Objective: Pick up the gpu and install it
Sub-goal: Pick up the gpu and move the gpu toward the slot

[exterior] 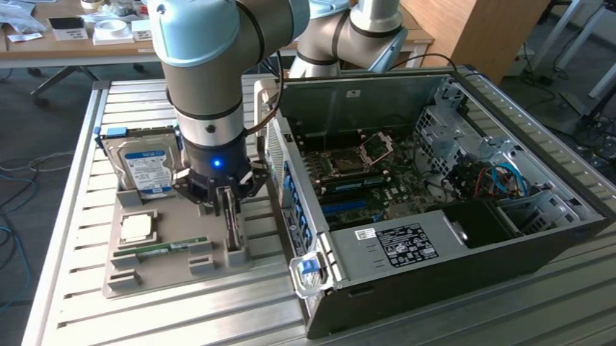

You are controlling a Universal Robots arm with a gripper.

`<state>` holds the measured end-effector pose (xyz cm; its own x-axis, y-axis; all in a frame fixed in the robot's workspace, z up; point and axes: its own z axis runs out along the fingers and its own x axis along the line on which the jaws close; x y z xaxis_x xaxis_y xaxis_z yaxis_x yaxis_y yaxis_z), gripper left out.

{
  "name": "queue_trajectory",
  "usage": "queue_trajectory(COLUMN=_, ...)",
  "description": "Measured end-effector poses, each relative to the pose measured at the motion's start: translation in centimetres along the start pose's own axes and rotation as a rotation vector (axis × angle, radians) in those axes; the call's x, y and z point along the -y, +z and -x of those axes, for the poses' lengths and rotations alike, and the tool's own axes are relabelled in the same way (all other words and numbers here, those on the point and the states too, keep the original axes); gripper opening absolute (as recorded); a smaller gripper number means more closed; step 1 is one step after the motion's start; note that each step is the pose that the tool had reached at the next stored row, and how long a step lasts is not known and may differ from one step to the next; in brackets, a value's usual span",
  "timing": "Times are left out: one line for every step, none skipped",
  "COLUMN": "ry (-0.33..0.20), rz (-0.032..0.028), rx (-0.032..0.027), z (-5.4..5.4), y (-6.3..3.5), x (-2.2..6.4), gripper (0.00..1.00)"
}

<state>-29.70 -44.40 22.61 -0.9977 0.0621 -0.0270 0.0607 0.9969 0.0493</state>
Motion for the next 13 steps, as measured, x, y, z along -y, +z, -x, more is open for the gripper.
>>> queue_trajectory(ry=0.000, rz=0.0000, rx=0.0000, z=0.00, y=0.00, x=0.00, gripper=0.39)
queue_trajectory(ry=0.000, rz=0.0000, rx=0.0000, z=0.00, y=0.00, x=0.00, gripper=0.39)
queue_trajectory(ry=0.000, rz=0.0000, rx=0.0000, z=0.00, y=0.00, x=0.00, gripper=0.39)
queue_trajectory(ry=0.000, rz=0.0000, rx=0.0000, z=0.00, y=0.00, x=0.00, gripper=0.39)
queue_trajectory(ry=0.000, rz=0.0000, rx=0.0000, z=0.00, y=0.00, x=0.00, gripper=0.39)
queue_trajectory(ry=0.000, rz=0.0001, rx=0.0001, z=0.00, y=-0.01, x=0.00, gripper=0.39)
queue_trajectory(ry=0.000, rz=0.0000, rx=-0.0001, z=0.00, y=-0.06, x=0.00, gripper=0.39)
queue_trajectory(ry=0.000, rz=0.0000, rx=0.0000, z=0.00, y=-0.10, x=-0.01, gripper=0.39)
queue_trajectory(ry=0.000, rz=0.0001, rx=0.0001, z=0.00, y=-0.09, x=-0.01, gripper=0.39)
queue_trajectory(ry=0.000, rz=0.0002, rx=0.0002, z=0.01, y=-0.09, x=-0.01, gripper=0.39)
queue_trajectory(ry=0.000, rz=0.0002, rx=0.0001, z=0.00, y=-0.10, x=-0.01, gripper=0.39)
queue_trajectory(ry=0.000, rz=0.0000, rx=0.0000, z=0.00, y=-0.11, x=0.00, gripper=0.39)
queue_trajectory(ry=0.000, rz=0.0000, rx=0.0000, z=0.00, y=-0.11, x=-0.01, gripper=0.39)
